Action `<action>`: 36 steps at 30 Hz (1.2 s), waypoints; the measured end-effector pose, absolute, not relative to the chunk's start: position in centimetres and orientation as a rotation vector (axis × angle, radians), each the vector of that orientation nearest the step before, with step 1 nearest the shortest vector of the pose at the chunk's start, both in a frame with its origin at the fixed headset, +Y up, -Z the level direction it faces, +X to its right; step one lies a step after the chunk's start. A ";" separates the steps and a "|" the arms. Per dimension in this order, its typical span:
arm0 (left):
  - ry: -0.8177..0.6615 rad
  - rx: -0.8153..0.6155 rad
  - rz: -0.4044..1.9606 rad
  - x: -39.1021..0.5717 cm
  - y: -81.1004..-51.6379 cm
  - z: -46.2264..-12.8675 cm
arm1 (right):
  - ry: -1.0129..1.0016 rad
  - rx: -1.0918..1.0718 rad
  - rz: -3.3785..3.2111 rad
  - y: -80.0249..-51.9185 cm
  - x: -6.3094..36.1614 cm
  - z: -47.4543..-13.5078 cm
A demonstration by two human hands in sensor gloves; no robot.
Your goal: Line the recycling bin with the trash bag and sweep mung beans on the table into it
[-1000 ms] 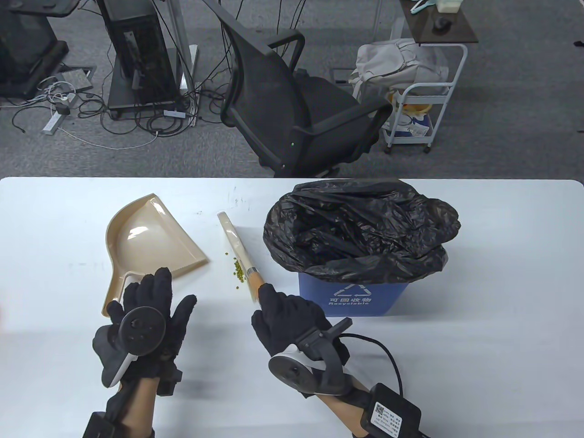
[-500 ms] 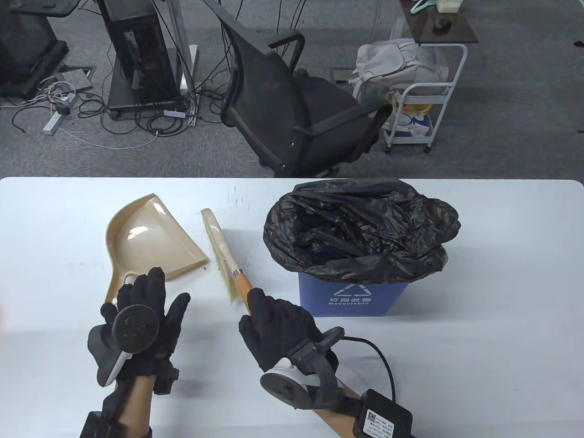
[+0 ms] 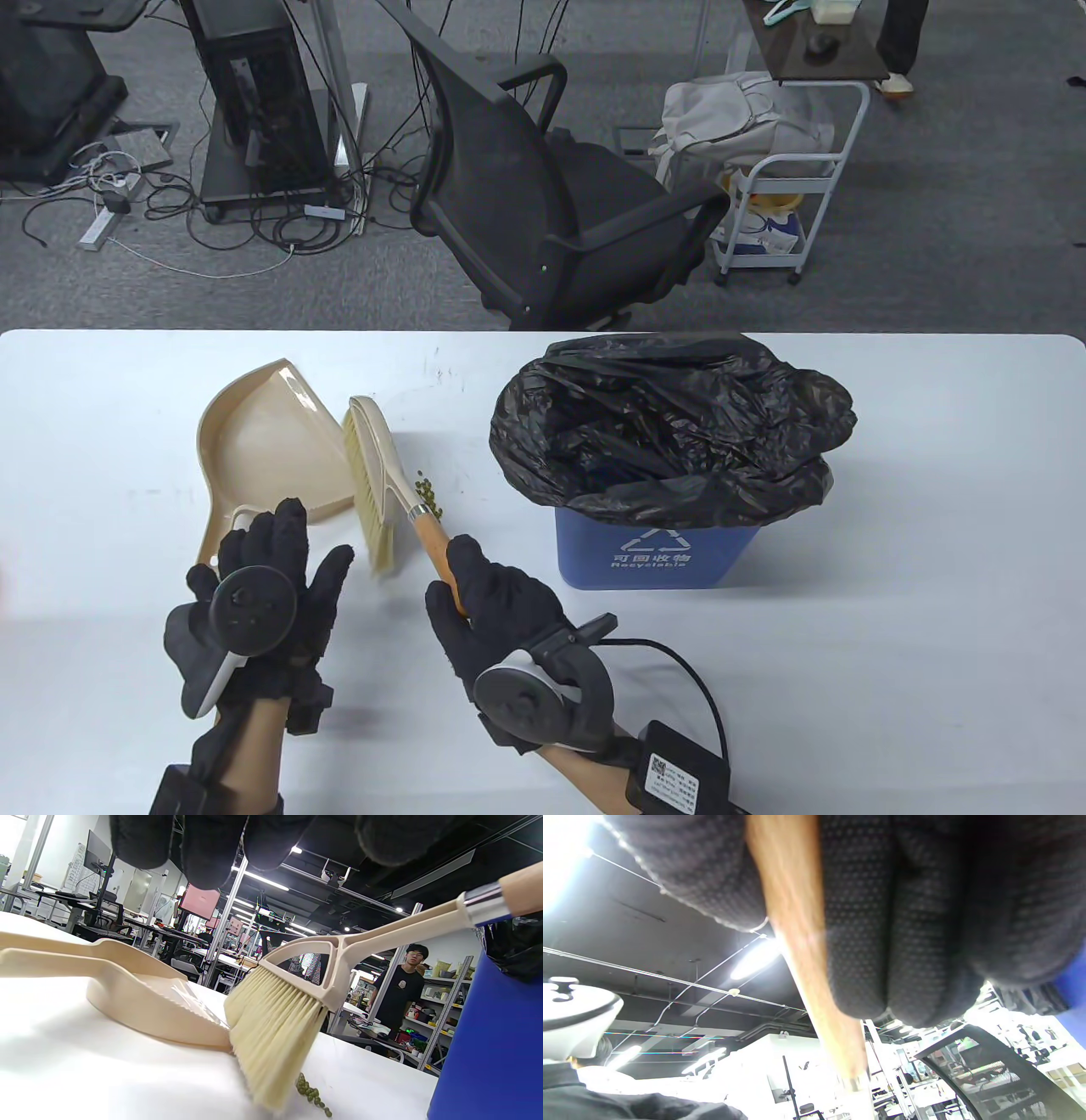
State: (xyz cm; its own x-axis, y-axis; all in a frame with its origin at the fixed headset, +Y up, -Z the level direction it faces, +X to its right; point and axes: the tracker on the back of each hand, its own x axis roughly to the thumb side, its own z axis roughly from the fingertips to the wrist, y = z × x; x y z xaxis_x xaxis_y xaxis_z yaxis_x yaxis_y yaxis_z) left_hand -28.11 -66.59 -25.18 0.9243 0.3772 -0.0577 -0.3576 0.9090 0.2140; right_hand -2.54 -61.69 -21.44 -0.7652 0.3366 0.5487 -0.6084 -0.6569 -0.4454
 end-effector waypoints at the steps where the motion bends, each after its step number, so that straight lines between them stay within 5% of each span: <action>1: 0.098 0.202 0.380 -28.1 -66.6 -25.2 | -0.857 0.573 2.389 -61.8 -2.6 -21.6; 36: 0.104 0.195 0.382 -28.2 -66.8 -25.3 | -0.902 0.593 2.452 -61.9 -2.1 -21.3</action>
State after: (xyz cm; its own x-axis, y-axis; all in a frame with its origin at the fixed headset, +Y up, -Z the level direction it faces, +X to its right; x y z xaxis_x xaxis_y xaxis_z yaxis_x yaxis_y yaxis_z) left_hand -28.24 -66.78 -25.27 0.9229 0.3797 -0.0639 -0.3598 0.9095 0.2084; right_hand -2.08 -61.86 -21.33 -0.8019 0.2673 0.5343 -0.5498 -0.6801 -0.4850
